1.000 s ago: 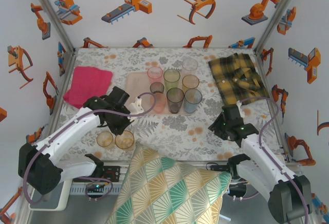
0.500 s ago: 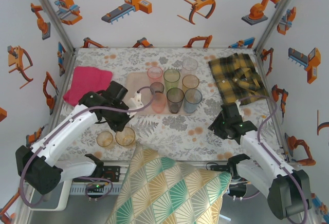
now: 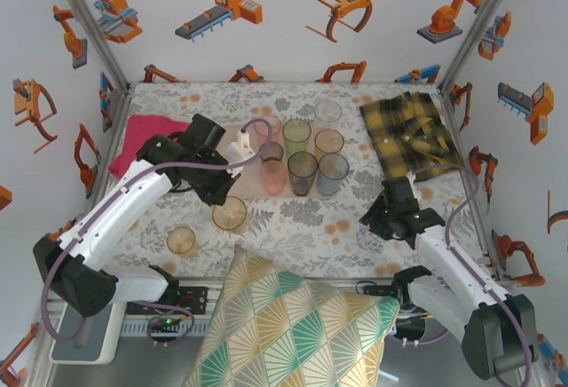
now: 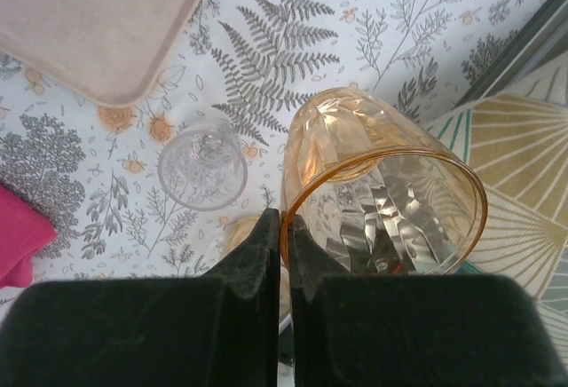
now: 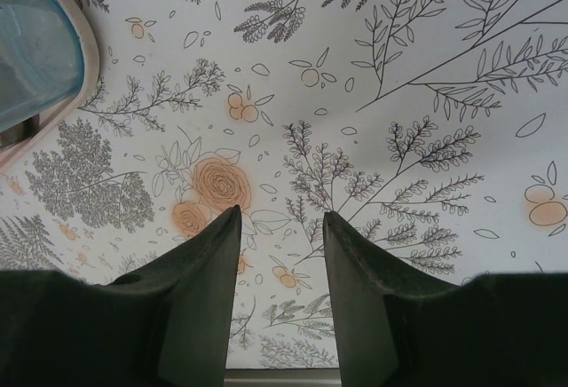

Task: Place the glasses into the tray

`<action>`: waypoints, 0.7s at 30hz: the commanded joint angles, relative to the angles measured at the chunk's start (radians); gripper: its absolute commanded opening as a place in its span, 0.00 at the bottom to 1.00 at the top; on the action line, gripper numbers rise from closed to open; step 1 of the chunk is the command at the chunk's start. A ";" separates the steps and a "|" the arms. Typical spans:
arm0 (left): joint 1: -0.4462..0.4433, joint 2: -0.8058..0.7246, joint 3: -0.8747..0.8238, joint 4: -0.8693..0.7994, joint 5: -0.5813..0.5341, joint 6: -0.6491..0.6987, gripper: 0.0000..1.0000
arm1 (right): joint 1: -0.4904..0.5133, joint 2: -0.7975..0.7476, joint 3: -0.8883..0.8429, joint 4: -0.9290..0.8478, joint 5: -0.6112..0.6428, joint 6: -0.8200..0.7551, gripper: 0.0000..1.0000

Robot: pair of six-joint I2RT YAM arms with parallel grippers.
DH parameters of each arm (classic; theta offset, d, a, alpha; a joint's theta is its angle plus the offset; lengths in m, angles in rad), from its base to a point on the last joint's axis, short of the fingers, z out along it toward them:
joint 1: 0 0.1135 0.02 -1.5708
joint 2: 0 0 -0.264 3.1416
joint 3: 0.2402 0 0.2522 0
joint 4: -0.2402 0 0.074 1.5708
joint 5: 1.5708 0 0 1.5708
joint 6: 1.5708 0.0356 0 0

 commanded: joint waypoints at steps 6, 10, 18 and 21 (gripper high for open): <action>-0.003 0.063 0.160 -0.008 -0.026 -0.026 0.09 | -0.009 -0.040 0.027 -0.036 0.016 -0.012 0.42; 0.004 0.087 0.193 0.010 -0.042 -0.030 0.09 | -0.009 -0.060 0.026 -0.050 0.018 -0.011 0.42; 0.038 0.173 0.247 0.060 -0.083 -0.040 0.10 | -0.010 -0.097 0.021 -0.084 0.029 -0.011 0.42; 0.067 0.215 0.274 0.066 -0.074 -0.048 0.10 | -0.011 -0.103 0.021 -0.088 0.029 -0.009 0.42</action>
